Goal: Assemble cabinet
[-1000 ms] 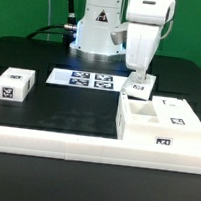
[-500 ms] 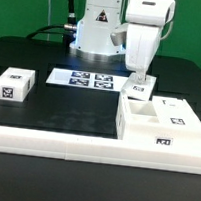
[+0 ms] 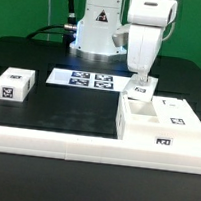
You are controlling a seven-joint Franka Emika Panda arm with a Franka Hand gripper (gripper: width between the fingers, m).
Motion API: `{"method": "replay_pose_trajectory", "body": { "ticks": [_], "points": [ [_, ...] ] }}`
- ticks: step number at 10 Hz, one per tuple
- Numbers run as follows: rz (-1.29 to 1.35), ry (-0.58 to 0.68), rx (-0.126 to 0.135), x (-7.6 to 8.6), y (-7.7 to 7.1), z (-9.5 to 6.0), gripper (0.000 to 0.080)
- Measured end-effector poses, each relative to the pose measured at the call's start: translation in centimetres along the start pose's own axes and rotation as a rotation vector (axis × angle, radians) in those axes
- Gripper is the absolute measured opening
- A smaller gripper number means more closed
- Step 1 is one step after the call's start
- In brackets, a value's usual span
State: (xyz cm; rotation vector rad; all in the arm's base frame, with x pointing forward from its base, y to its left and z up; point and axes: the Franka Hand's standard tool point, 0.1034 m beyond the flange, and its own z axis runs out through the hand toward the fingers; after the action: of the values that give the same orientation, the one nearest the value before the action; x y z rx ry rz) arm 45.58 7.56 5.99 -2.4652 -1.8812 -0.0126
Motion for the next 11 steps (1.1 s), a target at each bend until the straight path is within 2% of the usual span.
{"method": "replay_pose_trajectory", "body": {
  "ticks": [3, 4, 8, 11],
  "points": [
    [-0.007, 0.002, -0.002, 0.0, 0.0, 0.1, 0.007],
    [-0.024, 0.01, -0.013, 0.0, 0.3, 0.2, 0.007],
    [-0.024, 0.009, -0.011, 0.3, 1.1, 0.0, 0.007],
    [-0.079, 0.003, -0.004, -0.1, 1.2, 0.1, 0.007]
  ]
}}
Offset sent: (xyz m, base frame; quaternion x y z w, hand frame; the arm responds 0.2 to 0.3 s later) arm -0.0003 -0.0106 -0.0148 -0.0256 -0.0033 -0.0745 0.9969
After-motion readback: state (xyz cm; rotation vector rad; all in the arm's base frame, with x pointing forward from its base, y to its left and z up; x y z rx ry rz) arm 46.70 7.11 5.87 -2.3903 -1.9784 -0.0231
